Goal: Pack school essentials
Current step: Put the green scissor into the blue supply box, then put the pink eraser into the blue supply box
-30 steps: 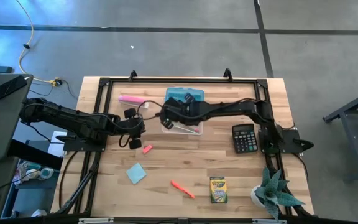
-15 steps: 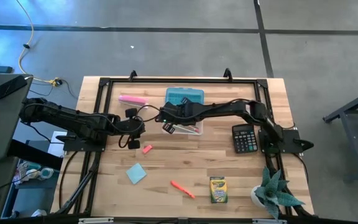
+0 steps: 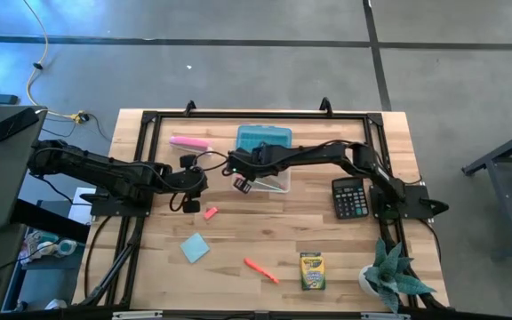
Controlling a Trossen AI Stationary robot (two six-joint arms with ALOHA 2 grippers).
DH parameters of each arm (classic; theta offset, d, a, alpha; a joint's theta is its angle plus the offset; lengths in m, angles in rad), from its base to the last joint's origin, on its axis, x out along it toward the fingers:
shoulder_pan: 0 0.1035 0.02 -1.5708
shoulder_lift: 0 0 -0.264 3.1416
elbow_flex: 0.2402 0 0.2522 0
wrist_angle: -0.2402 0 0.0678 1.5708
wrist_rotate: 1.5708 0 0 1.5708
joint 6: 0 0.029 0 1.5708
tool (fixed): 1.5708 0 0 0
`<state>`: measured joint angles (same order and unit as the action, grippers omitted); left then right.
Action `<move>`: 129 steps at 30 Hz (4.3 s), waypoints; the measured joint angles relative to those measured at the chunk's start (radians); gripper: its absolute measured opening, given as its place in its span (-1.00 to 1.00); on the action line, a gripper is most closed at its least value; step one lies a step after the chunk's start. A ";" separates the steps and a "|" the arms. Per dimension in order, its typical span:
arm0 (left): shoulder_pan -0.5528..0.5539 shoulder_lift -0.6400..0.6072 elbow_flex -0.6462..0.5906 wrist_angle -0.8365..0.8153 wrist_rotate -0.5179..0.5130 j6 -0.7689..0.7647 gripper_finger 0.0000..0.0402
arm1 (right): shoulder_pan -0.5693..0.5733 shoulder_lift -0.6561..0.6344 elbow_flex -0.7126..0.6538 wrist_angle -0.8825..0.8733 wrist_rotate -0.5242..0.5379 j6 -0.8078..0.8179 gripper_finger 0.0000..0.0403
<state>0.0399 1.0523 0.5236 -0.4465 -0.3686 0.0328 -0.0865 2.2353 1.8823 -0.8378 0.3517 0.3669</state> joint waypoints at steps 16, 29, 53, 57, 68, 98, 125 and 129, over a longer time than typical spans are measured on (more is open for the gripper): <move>0.000 0.000 0.000 0.002 0.006 -0.003 -0.47 | -0.014 0.007 0.000 -0.004 -0.045 -0.004 -0.24; 0.000 0.000 0.000 0.006 0.006 -0.029 -0.47 | -0.026 -0.066 0.001 -0.220 0.181 -0.045 -0.27; 0.000 0.000 0.004 -0.030 0.028 -0.527 -0.06 | -0.032 -0.296 0.001 -0.696 0.567 0.071 -0.32; 0.000 0.000 0.072 -0.080 0.086 -0.517 0.00 | -0.033 -0.365 0.001 -0.733 0.596 0.118 -0.32; -0.001 0.000 0.334 -0.435 0.199 -0.559 -0.05 | -0.023 -0.649 -0.420 -0.561 0.491 0.379 -0.32; -0.034 0.376 0.352 -0.328 0.374 -0.790 -0.07 | 0.299 -0.885 -0.851 0.147 0.377 0.366 -0.32; -0.063 0.599 0.344 -0.239 0.331 -0.868 -0.07 | 0.299 -0.884 -0.851 0.146 0.378 0.366 -0.32; -0.063 0.623 0.344 -0.238 0.333 -0.868 -0.07 | 0.299 -0.884 -0.851 0.148 0.378 0.366 -0.32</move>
<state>-0.0227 1.6752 0.8671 -0.6842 -0.0353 -0.8356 0.2123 1.3510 1.0317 -0.6897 0.7302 0.7326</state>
